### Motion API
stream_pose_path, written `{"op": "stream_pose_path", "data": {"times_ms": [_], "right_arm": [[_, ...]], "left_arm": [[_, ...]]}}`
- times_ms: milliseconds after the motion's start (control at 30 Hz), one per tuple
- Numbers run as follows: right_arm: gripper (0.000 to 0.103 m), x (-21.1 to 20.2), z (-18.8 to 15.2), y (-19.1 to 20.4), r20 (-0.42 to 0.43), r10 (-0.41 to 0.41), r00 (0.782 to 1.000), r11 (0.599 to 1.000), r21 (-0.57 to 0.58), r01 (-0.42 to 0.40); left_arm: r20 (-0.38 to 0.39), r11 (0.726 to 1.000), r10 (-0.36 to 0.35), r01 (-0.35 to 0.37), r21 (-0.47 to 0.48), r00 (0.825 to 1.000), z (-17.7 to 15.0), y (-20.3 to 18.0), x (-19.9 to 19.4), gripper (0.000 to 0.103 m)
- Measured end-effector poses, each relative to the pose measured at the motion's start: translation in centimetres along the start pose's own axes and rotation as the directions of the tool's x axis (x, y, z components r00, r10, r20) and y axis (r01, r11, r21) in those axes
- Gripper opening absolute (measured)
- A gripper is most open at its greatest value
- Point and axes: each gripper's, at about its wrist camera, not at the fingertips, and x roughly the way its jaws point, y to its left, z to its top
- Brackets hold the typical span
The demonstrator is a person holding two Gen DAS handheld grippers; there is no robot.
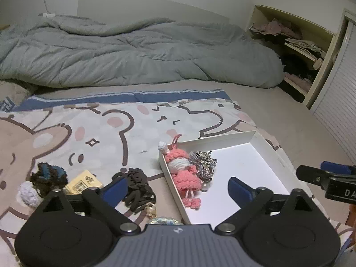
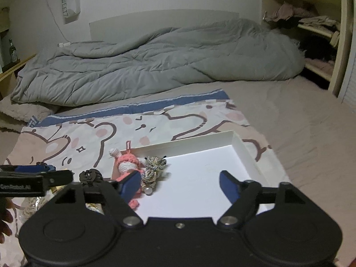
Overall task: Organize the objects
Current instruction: 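Open both tools to drop the bunny and tassel into the box, then withdraw both tools from the box back toward the remaining items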
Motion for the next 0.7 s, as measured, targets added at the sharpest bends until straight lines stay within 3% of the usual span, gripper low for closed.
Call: {"op": "stream_pose_path", "data": {"times_ms": [333,700], "right_arm": [[0.101,-2.6,-1.4,-0.1,0.024,-0.050,0.998,0.999,-0.019,0.050],[0.103,-3.6,-2.5,-0.5,0.030,-0.073,0.997,0.997,-0.013,0.074]], "left_arm": [[0.028,0.999,0.033,-0.034,0.040,0.999,-0.8,-0.3,-2.0,0.103],[0.030,0.998,0.034,-0.036,0.061,0.999,-2.0,-0.6,-1.9,0.103]]}}
